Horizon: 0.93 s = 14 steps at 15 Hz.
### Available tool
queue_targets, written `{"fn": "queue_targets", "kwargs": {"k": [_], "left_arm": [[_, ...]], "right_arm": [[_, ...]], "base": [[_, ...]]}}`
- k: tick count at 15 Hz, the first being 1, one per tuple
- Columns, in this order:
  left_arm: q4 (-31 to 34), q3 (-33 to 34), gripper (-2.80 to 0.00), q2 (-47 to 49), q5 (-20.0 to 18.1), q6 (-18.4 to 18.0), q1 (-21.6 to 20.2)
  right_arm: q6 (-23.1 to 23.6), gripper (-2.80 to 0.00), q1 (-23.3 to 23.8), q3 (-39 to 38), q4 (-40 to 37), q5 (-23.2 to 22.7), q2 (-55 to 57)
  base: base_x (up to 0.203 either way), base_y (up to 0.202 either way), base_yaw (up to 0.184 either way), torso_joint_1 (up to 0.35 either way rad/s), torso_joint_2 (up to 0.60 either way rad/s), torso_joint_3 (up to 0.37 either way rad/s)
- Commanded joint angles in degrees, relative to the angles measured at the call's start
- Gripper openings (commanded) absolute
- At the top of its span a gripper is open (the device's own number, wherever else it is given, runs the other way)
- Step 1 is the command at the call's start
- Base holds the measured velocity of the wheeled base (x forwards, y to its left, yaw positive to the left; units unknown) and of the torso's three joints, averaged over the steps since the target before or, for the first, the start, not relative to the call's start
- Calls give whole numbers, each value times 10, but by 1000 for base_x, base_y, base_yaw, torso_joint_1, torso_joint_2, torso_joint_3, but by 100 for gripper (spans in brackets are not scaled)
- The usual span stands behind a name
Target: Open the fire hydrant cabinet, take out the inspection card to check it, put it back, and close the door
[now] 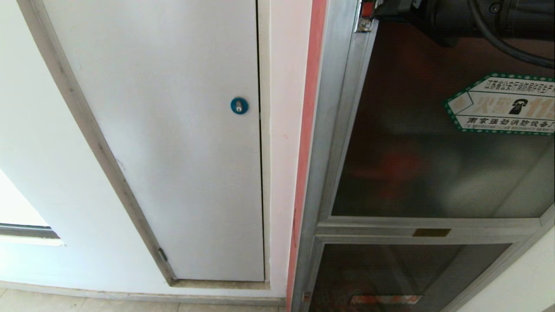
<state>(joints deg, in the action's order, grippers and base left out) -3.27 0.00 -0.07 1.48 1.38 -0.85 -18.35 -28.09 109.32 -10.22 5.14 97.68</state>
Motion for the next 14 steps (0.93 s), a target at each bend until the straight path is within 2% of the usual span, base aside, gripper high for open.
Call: {"fn": "queue_targets", "kwargs": {"k": [1,6,14], "left_arm": [[0,11,-280,1,-1,0,0],[0,11,-280,1,0,0,0],[-1,11,-280,1,0,0,0]], "right_arm": [[-1,-280,-7,-12,-3,-2,-11],[-30,-280,-9,-70,-2,-6,-74],[-35,-280,-24,-75,-10,-6,-95]], "base": [[0,0,0,0,0,0],[0,0,0,0,0,0],[0,0,0,0,0,0]]}}
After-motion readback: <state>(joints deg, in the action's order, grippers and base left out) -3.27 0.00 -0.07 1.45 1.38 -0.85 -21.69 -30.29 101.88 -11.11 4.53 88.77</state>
